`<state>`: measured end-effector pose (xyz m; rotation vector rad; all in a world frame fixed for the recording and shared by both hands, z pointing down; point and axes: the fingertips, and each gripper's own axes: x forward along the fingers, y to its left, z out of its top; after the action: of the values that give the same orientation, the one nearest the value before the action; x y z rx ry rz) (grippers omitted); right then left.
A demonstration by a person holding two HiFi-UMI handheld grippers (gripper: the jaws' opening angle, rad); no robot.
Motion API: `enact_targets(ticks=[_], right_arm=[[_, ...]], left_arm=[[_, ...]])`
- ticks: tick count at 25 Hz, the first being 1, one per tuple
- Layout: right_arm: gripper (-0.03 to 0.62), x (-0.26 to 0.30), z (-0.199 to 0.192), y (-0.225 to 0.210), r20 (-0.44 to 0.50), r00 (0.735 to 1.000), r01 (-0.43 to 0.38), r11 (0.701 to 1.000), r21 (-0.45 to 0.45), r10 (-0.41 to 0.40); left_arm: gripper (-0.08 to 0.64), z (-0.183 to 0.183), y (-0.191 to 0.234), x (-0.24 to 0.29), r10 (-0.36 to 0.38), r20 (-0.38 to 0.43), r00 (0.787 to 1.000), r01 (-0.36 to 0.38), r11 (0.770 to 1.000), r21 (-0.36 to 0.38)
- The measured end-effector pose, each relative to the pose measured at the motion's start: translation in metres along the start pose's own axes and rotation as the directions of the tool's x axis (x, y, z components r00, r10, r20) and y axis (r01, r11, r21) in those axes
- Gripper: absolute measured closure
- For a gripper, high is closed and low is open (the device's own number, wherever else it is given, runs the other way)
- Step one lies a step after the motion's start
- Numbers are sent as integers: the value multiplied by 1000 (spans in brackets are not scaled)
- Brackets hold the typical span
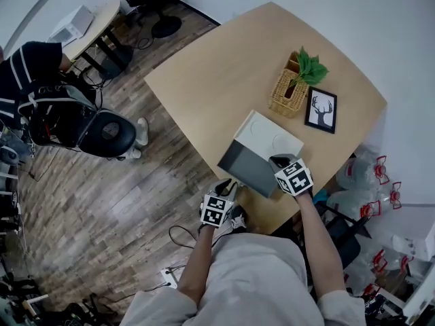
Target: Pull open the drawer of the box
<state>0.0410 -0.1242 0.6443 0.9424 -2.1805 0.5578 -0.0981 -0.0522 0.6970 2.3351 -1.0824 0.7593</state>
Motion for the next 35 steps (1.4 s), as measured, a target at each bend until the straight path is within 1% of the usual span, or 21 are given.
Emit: enact_targets(ticks=[3, 6, 12, 16, 19, 22, 24, 25, 28, 35], right_arm=[[591, -8, -1, 15, 54, 999, 1, 999, 43, -3], [591, -14, -2, 28, 110, 994, 13, 995, 95, -23], [591, -31, -5, 45, 194, 975, 78, 983, 168, -111], [591, -45, -5, 49, 256, 948, 132, 964, 231, -191], [591, -53, -8, 47, 292, 922, 173, 945, 278, -254], [591, -64, -17, 51, 320, 889, 212, 913, 349, -328], [591, -70, -25, 56, 336, 865, 221, 883, 413, -373], [591, -71, -29, 60, 341, 859, 221, 877, 427, -382], [591, -69, -36, 67, 338, 863, 228, 886, 403, -375], [591, -69, -30, 63, 361, 862, 206, 896, 393, -357]], left_arm=[[423, 15, 6, -8, 0, 31, 1000, 0, 1000, 19], [425, 26, 12, -15, 2, 64, 998, -2, 1000, 7], [423, 39, 10, -24, -34, 90, 995, 29, 998, 54], [425, 54, 9, -27, -61, 104, 993, 53, 995, 79], [425, 68, 5, -28, -72, 122, 990, 62, 995, 80], [426, 77, -7, -34, -90, 151, 984, 80, 994, 74], [428, 79, -14, -35, -106, 156, 982, 93, 992, 90], [428, 78, -17, -34, -114, 153, 982, 99, 990, 100], [430, 75, -22, -33, -126, 141, 982, 111, 987, 112], [457, 70, -25, -31, -130, 143, 981, 116, 988, 100]])
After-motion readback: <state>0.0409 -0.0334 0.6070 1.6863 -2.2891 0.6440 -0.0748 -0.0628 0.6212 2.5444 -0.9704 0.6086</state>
